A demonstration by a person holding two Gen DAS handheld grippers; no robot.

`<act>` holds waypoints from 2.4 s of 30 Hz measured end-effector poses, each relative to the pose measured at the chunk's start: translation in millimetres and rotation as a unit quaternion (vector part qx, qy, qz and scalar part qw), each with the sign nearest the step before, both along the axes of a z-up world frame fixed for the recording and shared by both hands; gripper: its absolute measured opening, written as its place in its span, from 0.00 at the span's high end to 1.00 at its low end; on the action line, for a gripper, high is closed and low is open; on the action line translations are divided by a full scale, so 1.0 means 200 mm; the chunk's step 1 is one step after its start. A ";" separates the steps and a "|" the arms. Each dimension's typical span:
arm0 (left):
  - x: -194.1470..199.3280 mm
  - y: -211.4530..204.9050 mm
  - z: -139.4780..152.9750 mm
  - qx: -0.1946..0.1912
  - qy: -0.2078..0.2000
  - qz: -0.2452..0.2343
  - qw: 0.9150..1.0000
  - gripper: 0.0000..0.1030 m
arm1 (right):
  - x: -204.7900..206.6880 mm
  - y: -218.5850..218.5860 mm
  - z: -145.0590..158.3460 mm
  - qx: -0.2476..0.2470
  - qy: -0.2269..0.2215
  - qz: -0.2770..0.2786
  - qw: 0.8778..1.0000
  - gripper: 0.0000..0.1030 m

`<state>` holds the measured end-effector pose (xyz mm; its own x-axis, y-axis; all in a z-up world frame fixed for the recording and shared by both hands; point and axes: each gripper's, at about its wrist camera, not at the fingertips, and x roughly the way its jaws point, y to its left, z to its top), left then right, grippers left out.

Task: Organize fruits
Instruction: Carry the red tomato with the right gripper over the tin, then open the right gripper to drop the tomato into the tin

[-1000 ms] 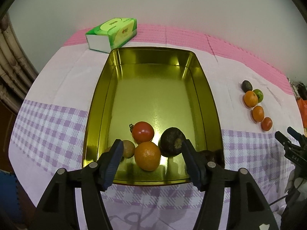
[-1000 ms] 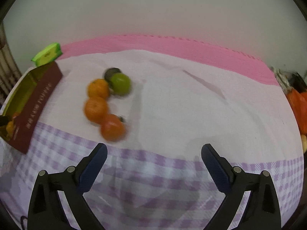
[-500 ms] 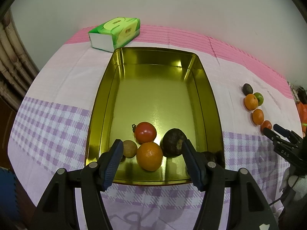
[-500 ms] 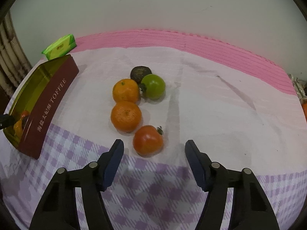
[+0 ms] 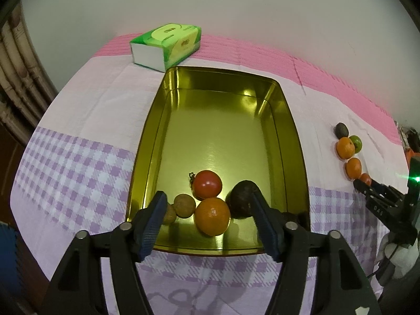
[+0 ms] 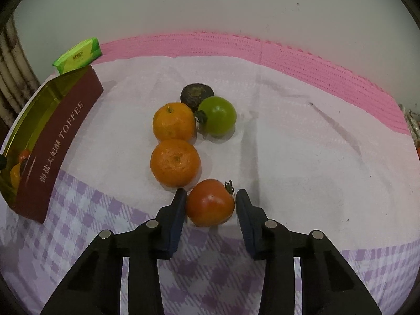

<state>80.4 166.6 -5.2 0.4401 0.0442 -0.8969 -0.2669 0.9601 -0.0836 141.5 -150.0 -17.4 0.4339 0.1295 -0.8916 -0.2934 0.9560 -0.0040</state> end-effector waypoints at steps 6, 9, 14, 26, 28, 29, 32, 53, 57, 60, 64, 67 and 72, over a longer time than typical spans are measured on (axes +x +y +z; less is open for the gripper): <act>0.00 0.05 0.01 -0.008 -0.001 0.018 1.000 0.24 | -0.03 -0.01 0.02 0.006 0.003 -0.002 1.000 0.65; 0.00 0.09 0.02 -0.011 -0.001 0.030 0.999 0.19 | -0.05 -0.01 0.07 0.016 0.000 -0.003 1.000 0.65; -0.03 0.17 0.04 -0.018 -0.005 0.053 0.998 0.14 | -0.09 0.09 0.21 0.039 -0.018 0.025 0.999 0.65; -0.21 0.46 0.10 -0.026 -0.021 0.144 0.989 0.13 | -0.20 0.68 0.37 0.086 -0.023 0.159 0.983 0.65; -0.24 0.50 0.11 -0.025 -0.023 0.157 0.987 0.13 | -0.22 0.78 0.35 0.087 -0.018 0.179 0.980 0.65; -0.26 0.52 0.12 -0.024 -0.024 0.165 0.986 0.13 | -0.23 0.80 0.35 0.088 -0.016 0.185 0.979 0.65; -0.31 0.57 0.12 -0.026 -0.025 0.179 0.983 0.13 | -0.26 0.89 0.32 0.085 -0.008 0.204 0.975 0.65; -0.36 0.64 0.07 -0.035 -0.015 0.199 0.979 0.13 | -0.30 1.05 0.18 0.051 0.016 0.245 0.968 0.65; -0.36 0.65 0.06 -0.036 -0.013 0.201 0.979 0.13 | -0.30 1.05 0.18 0.050 0.016 0.245 0.968 0.65; -0.36 0.65 0.05 -0.037 -0.012 0.200 0.979 0.13 | -0.30 1.05 0.18 0.049 0.016 0.247 0.968 0.65; -0.36 0.64 0.05 -0.036 -0.011 0.199 0.979 0.13 | -0.29 1.05 0.18 0.050 0.016 0.246 0.968 0.64; -0.36 0.64 0.05 -0.034 -0.012 0.197 0.980 0.13 | -0.29 1.05 0.18 0.051 0.018 0.243 0.969 0.64; -0.36 0.63 0.05 -0.033 -0.011 0.197 0.980 0.13 | -0.29 1.03 0.21 0.066 0.017 0.237 0.969 0.64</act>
